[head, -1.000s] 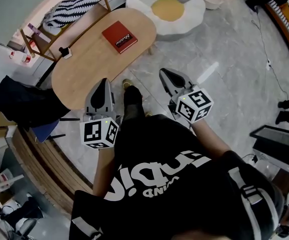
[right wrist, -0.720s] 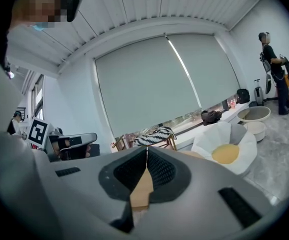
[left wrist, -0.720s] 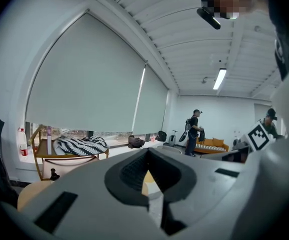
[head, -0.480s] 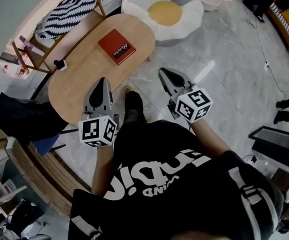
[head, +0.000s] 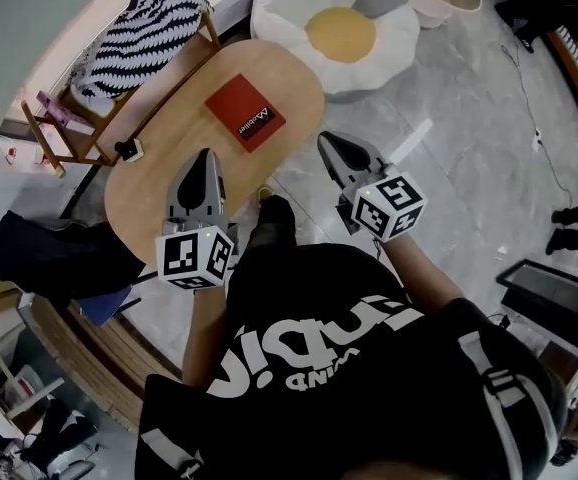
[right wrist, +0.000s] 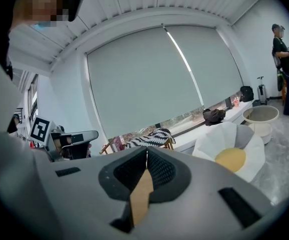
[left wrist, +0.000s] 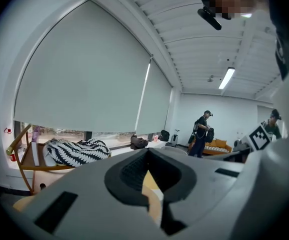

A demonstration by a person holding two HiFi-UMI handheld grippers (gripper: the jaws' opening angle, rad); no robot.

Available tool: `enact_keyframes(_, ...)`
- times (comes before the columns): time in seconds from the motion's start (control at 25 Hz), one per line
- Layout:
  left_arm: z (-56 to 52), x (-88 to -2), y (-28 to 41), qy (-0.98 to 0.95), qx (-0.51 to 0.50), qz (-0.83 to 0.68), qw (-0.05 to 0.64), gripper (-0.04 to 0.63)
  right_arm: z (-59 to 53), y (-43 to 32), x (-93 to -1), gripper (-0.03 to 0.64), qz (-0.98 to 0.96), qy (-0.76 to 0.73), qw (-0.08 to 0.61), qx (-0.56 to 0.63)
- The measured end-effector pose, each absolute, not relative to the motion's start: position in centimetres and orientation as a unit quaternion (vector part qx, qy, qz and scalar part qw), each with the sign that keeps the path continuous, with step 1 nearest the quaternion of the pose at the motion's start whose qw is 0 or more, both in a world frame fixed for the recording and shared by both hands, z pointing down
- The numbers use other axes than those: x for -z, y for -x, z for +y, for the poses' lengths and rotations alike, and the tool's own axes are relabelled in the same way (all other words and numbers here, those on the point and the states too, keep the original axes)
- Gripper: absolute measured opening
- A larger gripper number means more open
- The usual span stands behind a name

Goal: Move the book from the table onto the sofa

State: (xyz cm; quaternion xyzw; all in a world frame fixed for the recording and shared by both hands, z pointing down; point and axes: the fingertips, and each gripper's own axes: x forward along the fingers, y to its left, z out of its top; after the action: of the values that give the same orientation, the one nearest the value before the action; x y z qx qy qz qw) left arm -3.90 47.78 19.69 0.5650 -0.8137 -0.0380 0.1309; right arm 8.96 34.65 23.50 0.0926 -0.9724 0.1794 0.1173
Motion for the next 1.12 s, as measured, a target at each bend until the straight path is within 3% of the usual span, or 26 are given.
enact_keyframes(0.48,42.9,-19.8,12.6,-0.582,0.033,-0.801,0.140,0.009,30.4,0.5,-22.5,0.003,-0.973,-0.099,0.111,-0.178)
enact_keyframes(1.12,39.6,-20.5,15.6,-0.548,0.045,-0.819,0.164,0.009,26.5,5.8,-23.1,0.003,-0.973,-0.052,0.127,-0.188)
